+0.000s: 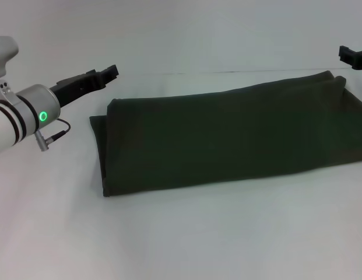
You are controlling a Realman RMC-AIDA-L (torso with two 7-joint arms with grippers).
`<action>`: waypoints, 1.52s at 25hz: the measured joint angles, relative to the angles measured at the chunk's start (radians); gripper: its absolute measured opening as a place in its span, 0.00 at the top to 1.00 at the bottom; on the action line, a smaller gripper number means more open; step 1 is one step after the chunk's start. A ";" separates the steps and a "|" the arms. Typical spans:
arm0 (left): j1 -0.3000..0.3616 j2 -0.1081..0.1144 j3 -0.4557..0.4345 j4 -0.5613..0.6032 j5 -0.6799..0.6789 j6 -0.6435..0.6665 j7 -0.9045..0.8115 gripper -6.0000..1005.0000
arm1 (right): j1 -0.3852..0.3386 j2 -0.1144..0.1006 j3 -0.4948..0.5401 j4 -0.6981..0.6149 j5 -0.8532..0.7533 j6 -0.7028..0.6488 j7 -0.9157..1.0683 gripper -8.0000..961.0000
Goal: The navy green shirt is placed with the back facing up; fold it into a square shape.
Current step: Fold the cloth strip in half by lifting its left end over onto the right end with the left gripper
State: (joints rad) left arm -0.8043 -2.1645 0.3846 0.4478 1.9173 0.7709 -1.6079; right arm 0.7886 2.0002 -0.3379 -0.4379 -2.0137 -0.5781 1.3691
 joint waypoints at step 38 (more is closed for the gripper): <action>0.264 0.005 0.181 0.156 0.028 0.652 0.042 0.13 | -0.417 -0.027 -0.071 -0.336 -0.016 -0.799 0.652 0.28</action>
State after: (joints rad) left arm -0.5404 -2.1597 0.5656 0.6034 1.9452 1.4229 -1.5654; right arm 0.3720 1.9735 -0.4087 -0.7743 -2.0295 -1.3775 2.0211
